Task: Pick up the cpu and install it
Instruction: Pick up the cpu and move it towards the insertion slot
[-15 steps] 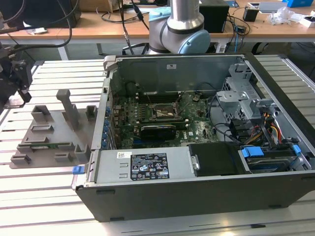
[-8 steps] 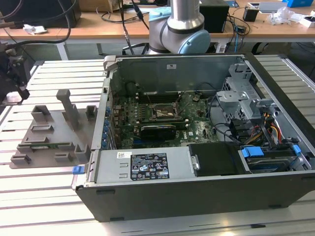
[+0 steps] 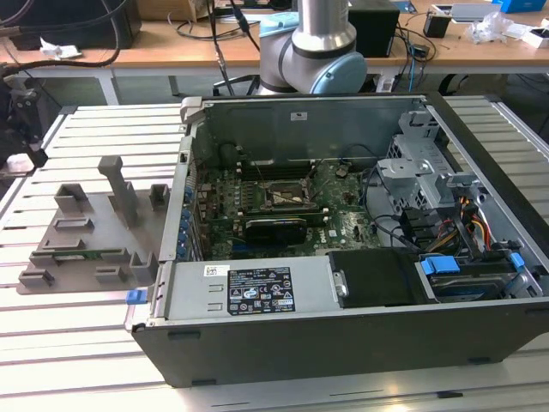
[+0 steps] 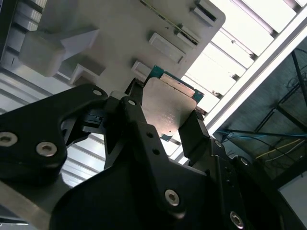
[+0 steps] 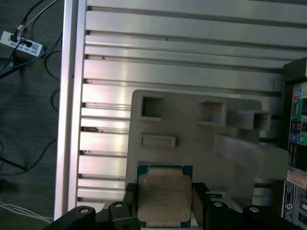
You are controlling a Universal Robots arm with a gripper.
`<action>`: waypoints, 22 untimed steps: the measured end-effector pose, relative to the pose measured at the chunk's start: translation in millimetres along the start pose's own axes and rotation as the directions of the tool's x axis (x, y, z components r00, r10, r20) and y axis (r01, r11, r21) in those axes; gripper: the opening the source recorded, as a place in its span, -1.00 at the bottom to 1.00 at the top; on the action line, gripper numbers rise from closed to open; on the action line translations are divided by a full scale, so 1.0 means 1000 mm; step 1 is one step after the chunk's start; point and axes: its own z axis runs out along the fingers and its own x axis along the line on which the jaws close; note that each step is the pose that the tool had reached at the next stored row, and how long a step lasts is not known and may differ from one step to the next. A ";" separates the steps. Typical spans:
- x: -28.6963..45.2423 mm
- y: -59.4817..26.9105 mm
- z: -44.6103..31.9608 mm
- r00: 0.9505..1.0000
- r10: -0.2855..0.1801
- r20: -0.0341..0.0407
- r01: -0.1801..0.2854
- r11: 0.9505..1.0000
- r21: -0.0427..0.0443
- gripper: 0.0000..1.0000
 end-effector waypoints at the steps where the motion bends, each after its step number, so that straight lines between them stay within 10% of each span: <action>1: -0.0001 -0.0001 -0.0028 1.000 0.000 0.000 0.000 1.000 0.000 0.09; 16: -0.0015 -0.0016 -0.0575 1.000 0.000 0.000 0.000 1.000 0.000 0.09; 22: -0.0016 -0.0017 -0.0611 1.000 0.000 0.000 0.000 1.000 0.000 0.09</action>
